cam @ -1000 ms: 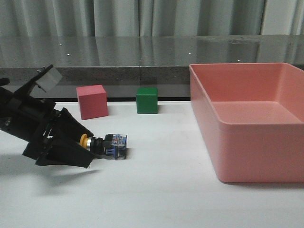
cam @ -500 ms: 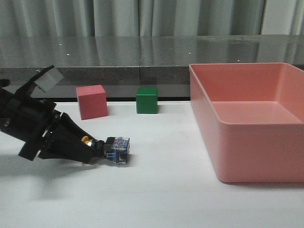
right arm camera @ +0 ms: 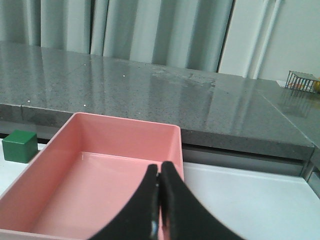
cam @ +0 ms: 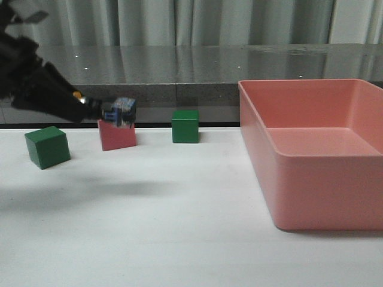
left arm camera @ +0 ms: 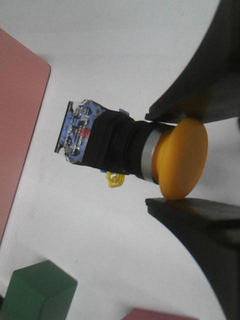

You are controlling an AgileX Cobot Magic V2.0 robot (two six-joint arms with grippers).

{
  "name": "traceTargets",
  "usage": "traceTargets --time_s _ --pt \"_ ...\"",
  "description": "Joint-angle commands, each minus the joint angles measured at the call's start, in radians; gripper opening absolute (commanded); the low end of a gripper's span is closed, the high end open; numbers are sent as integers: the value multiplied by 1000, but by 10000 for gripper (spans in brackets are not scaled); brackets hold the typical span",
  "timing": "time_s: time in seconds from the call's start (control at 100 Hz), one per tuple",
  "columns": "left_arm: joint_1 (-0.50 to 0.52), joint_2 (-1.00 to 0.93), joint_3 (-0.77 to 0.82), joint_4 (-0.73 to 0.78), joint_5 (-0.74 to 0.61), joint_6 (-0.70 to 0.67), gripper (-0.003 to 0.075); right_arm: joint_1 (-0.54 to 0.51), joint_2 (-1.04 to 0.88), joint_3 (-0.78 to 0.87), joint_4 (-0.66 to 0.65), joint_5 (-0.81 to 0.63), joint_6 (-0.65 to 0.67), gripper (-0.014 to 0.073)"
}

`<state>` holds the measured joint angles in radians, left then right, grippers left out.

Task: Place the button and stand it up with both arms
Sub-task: 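Lift the button and rotate it upright, blue base down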

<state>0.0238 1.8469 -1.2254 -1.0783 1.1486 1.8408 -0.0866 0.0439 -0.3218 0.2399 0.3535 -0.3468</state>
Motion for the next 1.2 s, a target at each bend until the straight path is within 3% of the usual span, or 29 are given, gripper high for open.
traceTargets --time_s 0.0,0.26,0.59,0.67,0.83,1.19 --pt "-29 -121 -81 72 15 -149 -19 -8 11 -23 1 -84 0 -61" --pt "-212 -197 -276 575 -40 -721 -19 -8 11 -23 1 -84 0 -61" --pt "-493 -172 -322 1169 -26 -1218 -19 -8 11 -23 1 -84 0 -61" --pt "-542 -149 -322 1264 -1 -1267 -19 -8 11 -23 1 -84 0 -61" --pt "-593 -101 -323 1317 30 -1283 -19 -8 11 -23 1 -84 0 -61" --pt "-613 26 -328 1388 73 -1284 -19 -8 11 -23 1 -84 0 -61"
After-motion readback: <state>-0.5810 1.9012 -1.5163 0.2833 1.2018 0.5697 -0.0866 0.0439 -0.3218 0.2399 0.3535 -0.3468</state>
